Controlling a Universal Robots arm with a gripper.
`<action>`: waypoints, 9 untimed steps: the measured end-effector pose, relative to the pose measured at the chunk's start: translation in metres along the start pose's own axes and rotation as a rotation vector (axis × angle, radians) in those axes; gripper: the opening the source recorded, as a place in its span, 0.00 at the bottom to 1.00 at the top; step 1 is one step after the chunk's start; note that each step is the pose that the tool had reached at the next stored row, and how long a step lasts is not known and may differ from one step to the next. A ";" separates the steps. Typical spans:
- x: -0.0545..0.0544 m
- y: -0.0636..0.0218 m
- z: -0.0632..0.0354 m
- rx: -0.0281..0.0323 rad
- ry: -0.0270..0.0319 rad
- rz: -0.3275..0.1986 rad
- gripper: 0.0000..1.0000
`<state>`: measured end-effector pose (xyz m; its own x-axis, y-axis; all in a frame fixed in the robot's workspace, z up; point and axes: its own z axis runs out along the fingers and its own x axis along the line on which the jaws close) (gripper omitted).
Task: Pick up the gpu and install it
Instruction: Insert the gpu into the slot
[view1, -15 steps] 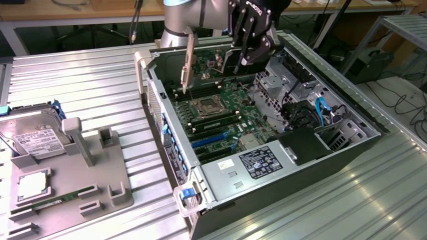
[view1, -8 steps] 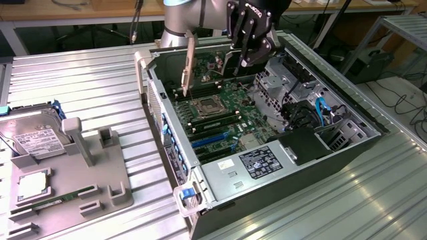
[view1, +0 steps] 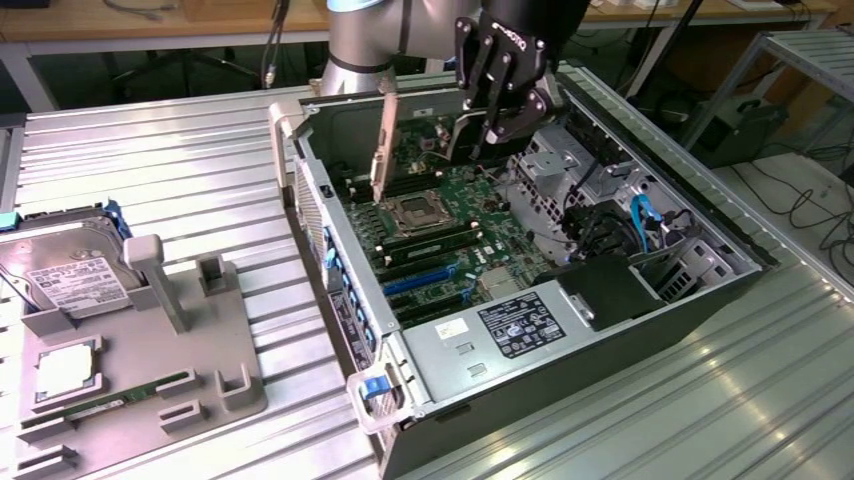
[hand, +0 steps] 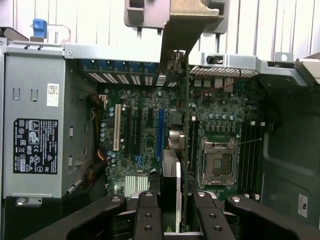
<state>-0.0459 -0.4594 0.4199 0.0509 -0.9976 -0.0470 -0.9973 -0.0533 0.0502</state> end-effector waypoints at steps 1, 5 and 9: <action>0.000 -0.0023 0.0017 0.0000 0.0002 0.000 0.28; 0.001 -0.0079 0.0088 0.0000 0.0010 0.000 0.28; 0.001 -0.0087 0.0212 -0.0002 0.0014 -0.004 0.28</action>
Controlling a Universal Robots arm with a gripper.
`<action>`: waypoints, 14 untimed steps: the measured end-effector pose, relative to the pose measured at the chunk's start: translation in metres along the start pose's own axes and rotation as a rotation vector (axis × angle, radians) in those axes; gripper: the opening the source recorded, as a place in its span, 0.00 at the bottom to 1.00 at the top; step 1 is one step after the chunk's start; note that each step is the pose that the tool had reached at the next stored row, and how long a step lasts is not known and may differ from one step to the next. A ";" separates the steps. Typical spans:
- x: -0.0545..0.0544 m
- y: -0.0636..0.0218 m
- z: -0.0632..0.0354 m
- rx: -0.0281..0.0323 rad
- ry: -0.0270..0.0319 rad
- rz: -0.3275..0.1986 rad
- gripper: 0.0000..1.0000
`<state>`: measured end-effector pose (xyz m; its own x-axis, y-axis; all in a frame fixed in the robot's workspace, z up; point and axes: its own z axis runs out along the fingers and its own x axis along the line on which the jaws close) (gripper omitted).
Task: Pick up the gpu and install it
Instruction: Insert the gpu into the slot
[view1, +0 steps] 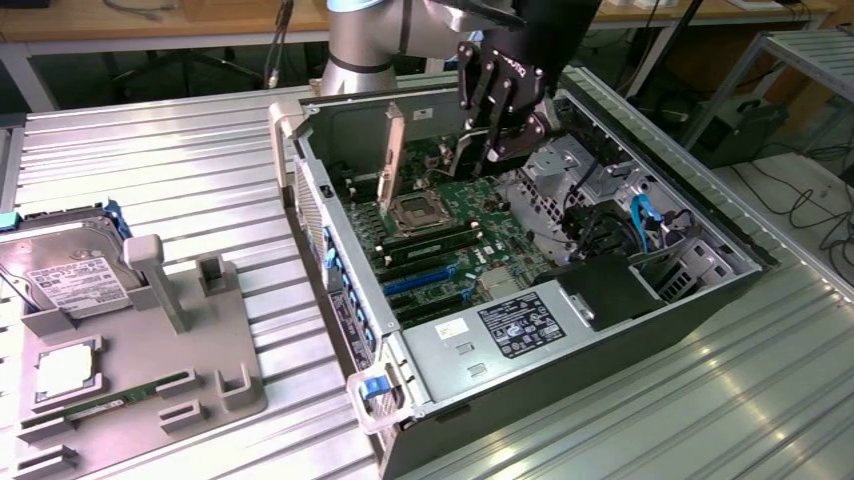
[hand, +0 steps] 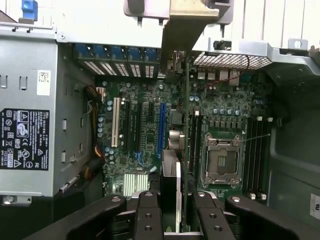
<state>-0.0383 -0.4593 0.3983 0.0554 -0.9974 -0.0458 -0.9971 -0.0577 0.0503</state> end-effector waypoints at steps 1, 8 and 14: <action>0.000 -0.0001 0.0019 0.0000 0.0000 0.000 0.28; 0.001 -0.0008 0.0147 0.0000 0.0001 0.000 0.28; 0.001 -0.0009 0.0170 0.0000 0.0002 0.000 0.28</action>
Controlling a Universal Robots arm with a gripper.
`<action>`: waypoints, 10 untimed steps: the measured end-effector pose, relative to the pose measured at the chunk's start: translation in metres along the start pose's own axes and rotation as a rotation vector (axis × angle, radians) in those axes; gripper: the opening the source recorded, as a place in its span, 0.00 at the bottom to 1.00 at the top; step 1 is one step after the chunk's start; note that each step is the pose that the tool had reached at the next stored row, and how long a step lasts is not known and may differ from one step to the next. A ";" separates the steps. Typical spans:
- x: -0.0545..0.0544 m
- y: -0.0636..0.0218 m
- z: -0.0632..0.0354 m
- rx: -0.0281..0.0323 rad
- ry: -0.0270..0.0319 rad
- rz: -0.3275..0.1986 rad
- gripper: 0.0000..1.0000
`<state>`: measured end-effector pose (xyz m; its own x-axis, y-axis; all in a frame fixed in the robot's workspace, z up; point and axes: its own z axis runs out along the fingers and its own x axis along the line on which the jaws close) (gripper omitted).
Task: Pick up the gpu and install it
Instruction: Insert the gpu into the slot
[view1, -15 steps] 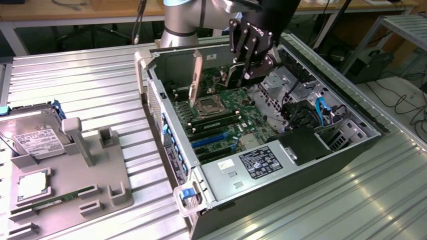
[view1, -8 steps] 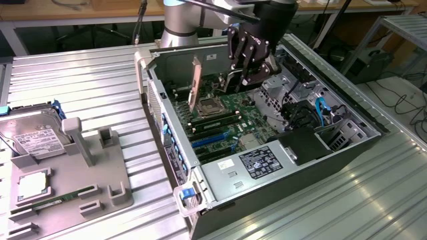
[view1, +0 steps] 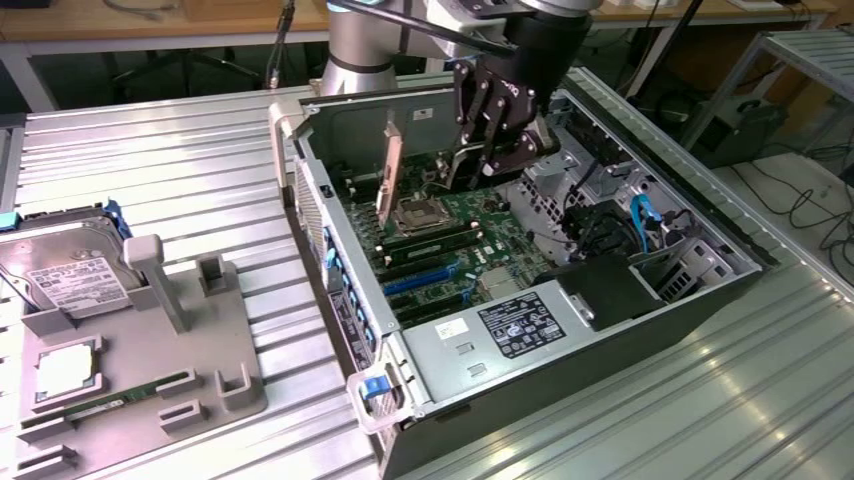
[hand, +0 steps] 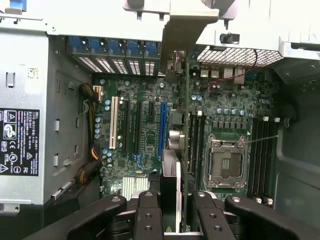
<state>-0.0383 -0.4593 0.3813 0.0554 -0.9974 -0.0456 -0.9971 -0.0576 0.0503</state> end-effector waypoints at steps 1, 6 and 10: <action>0.000 0.0000 0.0001 0.0014 0.0001 0.000 0.28; 0.000 -0.0005 0.0082 0.0032 0.0002 0.000 0.28; -0.001 -0.0025 0.0155 0.0032 0.0003 0.000 0.28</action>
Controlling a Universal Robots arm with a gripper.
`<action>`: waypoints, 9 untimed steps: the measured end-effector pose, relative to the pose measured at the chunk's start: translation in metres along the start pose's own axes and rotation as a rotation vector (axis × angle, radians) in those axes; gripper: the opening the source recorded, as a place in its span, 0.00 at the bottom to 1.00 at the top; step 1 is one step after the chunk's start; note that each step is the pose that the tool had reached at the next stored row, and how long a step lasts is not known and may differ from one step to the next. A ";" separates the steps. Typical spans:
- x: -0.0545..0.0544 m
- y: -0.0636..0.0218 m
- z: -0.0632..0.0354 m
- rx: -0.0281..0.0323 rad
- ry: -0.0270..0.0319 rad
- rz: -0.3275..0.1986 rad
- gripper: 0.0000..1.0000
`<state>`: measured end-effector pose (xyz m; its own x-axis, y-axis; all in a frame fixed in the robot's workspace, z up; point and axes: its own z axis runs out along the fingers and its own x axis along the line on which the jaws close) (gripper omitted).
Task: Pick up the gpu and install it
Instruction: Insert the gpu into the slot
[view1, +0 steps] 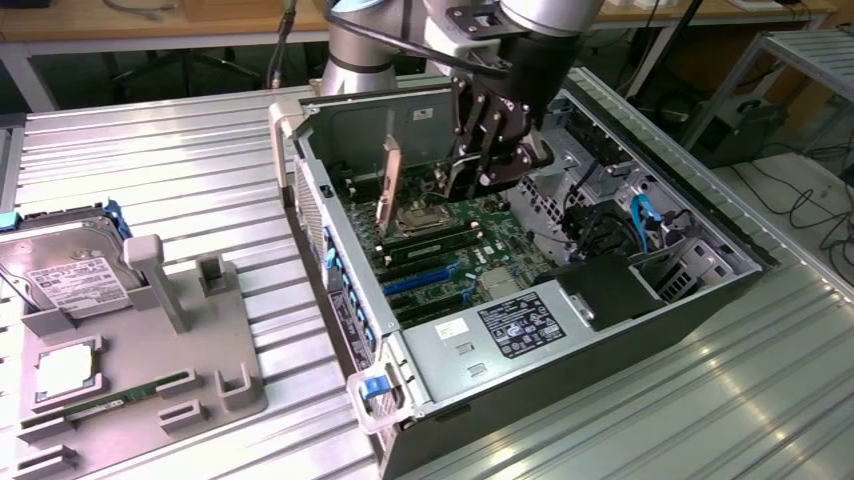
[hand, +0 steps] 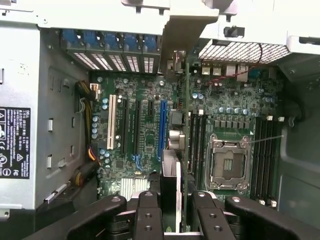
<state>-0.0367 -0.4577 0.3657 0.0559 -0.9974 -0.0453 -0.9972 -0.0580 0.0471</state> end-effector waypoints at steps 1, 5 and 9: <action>0.000 -0.0001 0.0023 0.0002 -0.0002 0.000 0.28; 0.001 -0.0005 0.0106 0.0020 -0.0023 0.044 0.28; 0.001 -0.0007 0.0158 0.0034 -0.0038 0.074 0.28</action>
<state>-0.0367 -0.4578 0.3499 -0.0187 -0.9988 -0.0455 -0.9988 0.0165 0.0472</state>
